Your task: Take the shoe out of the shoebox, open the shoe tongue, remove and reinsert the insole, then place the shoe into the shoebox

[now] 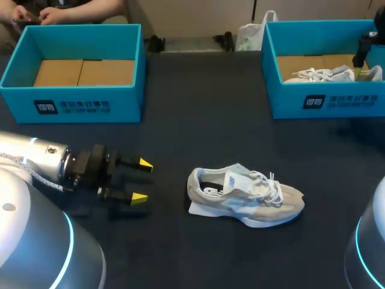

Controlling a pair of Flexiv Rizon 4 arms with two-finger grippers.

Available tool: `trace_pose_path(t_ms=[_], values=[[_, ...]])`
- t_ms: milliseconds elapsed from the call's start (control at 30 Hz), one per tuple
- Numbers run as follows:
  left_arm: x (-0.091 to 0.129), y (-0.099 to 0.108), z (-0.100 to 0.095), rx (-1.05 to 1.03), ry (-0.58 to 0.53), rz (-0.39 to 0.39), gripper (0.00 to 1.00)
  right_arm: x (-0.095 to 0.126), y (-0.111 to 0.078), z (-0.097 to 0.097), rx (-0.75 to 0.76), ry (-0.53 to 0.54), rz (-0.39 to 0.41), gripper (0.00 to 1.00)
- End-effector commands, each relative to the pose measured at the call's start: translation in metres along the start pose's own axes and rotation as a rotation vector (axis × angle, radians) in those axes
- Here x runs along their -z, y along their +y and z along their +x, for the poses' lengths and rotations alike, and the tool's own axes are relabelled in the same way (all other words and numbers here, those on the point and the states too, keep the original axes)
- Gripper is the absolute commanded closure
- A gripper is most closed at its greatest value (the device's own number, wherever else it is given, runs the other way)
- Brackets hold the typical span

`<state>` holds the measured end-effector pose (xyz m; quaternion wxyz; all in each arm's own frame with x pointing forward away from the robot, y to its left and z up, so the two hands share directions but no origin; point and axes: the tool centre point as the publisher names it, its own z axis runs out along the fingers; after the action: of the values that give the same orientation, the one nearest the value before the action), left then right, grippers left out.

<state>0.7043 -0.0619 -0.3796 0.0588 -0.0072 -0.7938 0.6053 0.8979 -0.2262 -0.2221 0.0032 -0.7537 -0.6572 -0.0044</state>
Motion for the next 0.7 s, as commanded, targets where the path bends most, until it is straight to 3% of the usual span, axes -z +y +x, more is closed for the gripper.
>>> trace_pose_path(t_ms=[33,333,700], values=[[0.0,0.0,-0.002,0.0,0.004,-0.002,0.0,0.0,-0.001,0.0,0.0,0.0,-0.002,0.0],[-0.03,0.006,-0.011,0.045,-0.012,0.036,0.0,0.0,-0.001,0.0,0.0,0.0,-0.002,0.0],[-0.064,0.002,-0.015,0.028,0.0,0.018,0.0,0.0,-0.001,0.0,0.0,0.0,-0.002,0.0]])
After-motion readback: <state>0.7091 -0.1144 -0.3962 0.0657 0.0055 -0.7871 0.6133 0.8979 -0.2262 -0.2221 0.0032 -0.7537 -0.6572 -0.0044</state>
